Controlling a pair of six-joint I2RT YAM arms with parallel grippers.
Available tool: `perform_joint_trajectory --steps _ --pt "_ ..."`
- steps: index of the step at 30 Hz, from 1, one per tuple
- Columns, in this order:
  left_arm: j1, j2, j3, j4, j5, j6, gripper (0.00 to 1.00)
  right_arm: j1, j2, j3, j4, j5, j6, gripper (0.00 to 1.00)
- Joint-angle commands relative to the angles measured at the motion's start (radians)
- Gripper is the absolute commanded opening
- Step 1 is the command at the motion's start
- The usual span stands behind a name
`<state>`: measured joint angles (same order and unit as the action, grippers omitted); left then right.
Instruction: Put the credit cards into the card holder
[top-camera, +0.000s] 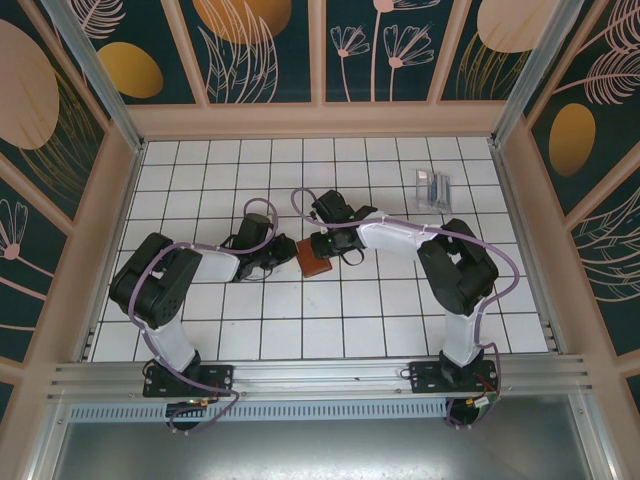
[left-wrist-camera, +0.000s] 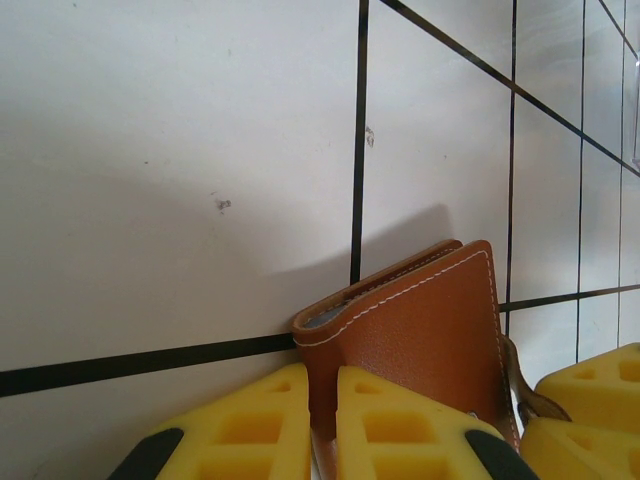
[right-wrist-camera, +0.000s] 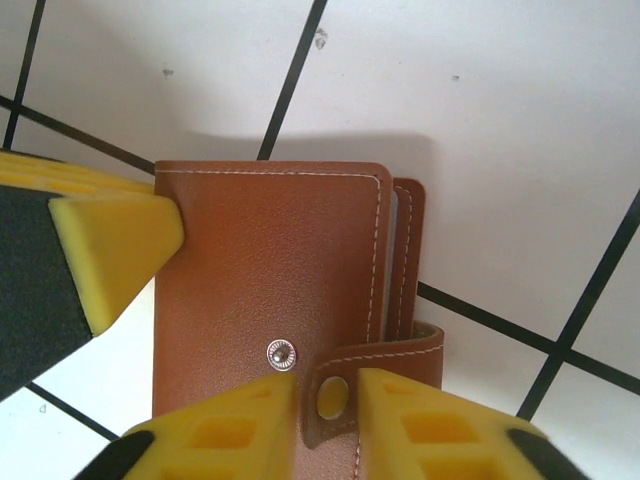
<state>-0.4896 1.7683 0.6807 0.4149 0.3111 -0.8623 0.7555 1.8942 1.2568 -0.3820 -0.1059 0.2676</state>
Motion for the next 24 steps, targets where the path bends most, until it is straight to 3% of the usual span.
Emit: perform_joint_trajectory --steps 1,4,8,15,18,24 --pt "0.0 0.032 -0.009 -0.063 0.019 0.005 0.12 0.002 -0.014 0.023 -0.026 0.002 -0.003 0.16" --pt "0.0 0.035 -0.006 -0.062 0.022 0.006 0.12 0.001 -0.013 0.025 -0.029 0.0 -0.005 0.14" --pt "0.001 0.036 -0.004 -0.066 0.022 0.007 0.12 0.001 -0.015 0.027 -0.033 0.01 -0.01 0.28" --pt "0.0 0.039 -0.006 -0.064 0.023 0.006 0.12 -0.008 -0.019 0.031 -0.04 0.024 -0.011 0.26" --pt "0.003 0.038 -0.004 -0.067 0.025 0.007 0.12 -0.008 -0.022 0.033 -0.044 0.032 -0.011 0.31" --pt "0.001 0.04 0.0 -0.069 0.025 0.008 0.12 -0.01 -0.033 0.031 -0.039 0.034 -0.01 0.31"
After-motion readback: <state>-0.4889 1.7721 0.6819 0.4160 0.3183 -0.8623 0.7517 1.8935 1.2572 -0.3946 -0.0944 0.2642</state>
